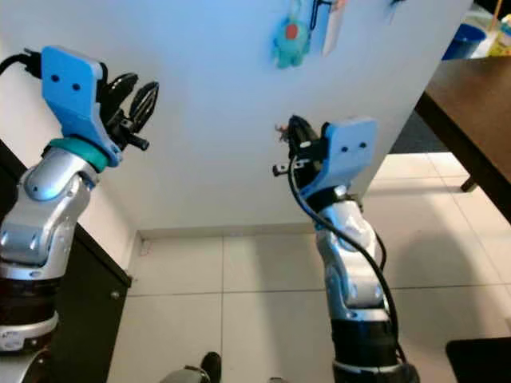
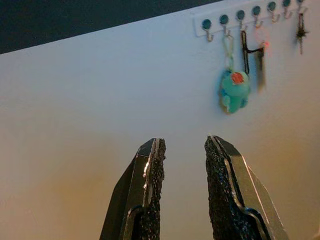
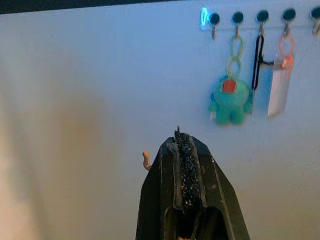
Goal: Hang keys on a hook
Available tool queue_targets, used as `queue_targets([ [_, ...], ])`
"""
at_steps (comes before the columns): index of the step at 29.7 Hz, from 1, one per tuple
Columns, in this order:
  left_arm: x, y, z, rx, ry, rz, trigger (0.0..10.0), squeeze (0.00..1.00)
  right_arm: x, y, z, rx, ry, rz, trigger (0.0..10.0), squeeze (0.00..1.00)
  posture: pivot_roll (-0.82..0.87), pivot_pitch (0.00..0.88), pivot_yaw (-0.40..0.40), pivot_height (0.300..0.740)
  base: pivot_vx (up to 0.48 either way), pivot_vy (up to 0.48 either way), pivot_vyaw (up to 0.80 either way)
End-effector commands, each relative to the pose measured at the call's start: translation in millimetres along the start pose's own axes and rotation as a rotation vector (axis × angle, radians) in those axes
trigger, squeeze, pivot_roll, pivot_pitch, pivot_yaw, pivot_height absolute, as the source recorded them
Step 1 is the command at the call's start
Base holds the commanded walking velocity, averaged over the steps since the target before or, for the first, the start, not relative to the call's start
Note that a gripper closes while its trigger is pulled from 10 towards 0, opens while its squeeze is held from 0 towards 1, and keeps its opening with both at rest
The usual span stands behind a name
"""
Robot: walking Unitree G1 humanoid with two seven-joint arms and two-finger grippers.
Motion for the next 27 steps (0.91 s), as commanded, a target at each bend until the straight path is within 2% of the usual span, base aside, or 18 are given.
queue_targets([
  [1,-3.4,9.0,0.6,0.042,0.018,-0.011,10.0,0.0,-0.9,2.1,-3.2,0.019,0.008,-0.006,10.0,0.0,-0.02,0.051,0.082,0.74,0.0,0.0,0.0],
  [11,-0.4,4.0,3.1,0.038,0.012,-0.005,10.0,0.0,-1.2,4.6,-1.6,0.03,0.019,-0.022,10.0,0.0,-0.02,0.059,0.073,0.74,0.0,0.0,0.0],
  [27,3.5,2.1,0.6,0.034,0.004,-0.018,10.0,0.0,-0.4,4.4,-4.6,0.025,0.013,-0.047,10.0,0.0,0.01,0.06,0.086,0.74,0.0,0.0,-0.8],
])
Point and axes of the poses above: a point about 5 cm out from each wrist's last joint towards the gripper, its own z axis pointing back from the gripper into the wrist, its own x axis along the axis of the wrist's last joint, y = z × x, the point moved 4 cm from there along -z, pointing out of the wrist towards the gripper, and after that the axes turned 8 degrees about -z, right-handed, at the moved point
